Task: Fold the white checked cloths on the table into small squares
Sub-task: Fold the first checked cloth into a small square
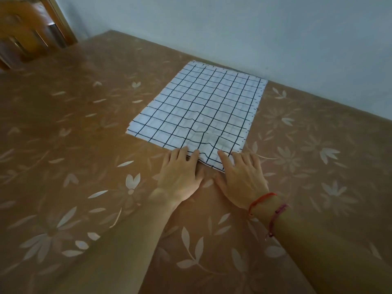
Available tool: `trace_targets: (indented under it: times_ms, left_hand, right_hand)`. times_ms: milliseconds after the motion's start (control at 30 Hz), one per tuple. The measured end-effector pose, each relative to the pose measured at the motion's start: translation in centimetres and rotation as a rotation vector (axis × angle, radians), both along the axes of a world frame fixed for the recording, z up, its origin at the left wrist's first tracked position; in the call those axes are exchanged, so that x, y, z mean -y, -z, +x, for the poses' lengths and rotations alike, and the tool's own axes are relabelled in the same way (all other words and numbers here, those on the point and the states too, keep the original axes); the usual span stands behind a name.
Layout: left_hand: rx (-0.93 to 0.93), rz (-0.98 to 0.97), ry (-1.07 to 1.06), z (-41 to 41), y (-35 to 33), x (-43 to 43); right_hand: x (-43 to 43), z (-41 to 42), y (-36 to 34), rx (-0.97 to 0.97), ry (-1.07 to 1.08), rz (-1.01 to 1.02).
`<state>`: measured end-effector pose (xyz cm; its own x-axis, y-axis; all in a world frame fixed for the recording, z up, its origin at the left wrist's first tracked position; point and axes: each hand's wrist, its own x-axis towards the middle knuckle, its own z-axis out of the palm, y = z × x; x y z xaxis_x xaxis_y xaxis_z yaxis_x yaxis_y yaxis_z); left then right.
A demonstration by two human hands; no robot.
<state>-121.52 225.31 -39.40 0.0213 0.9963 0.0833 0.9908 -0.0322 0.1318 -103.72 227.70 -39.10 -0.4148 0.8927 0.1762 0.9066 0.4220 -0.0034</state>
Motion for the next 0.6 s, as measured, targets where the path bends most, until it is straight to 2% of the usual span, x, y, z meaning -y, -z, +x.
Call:
trace_targets:
  times_ms: [200, 433, 600]
  left_hand:
    - [-0.029, 0.139, 0.027, 0.5, -0.1, 1.2]
    - [-0.076, 0.177, 0.036, 0.5, -0.2, 1.6]
    - [0.054, 0.212, 0.079, 1.1, -1.7, 3.4]
  right_hand:
    - [1.2, 0.1, -0.4, 0.012, 0.007, -0.019]
    - [2.4, 0.7, -0.9, 0.024, -0.024, 0.02]
    - [3.9, 1.8, -1.6, -0.054, 0.013, 0.057]
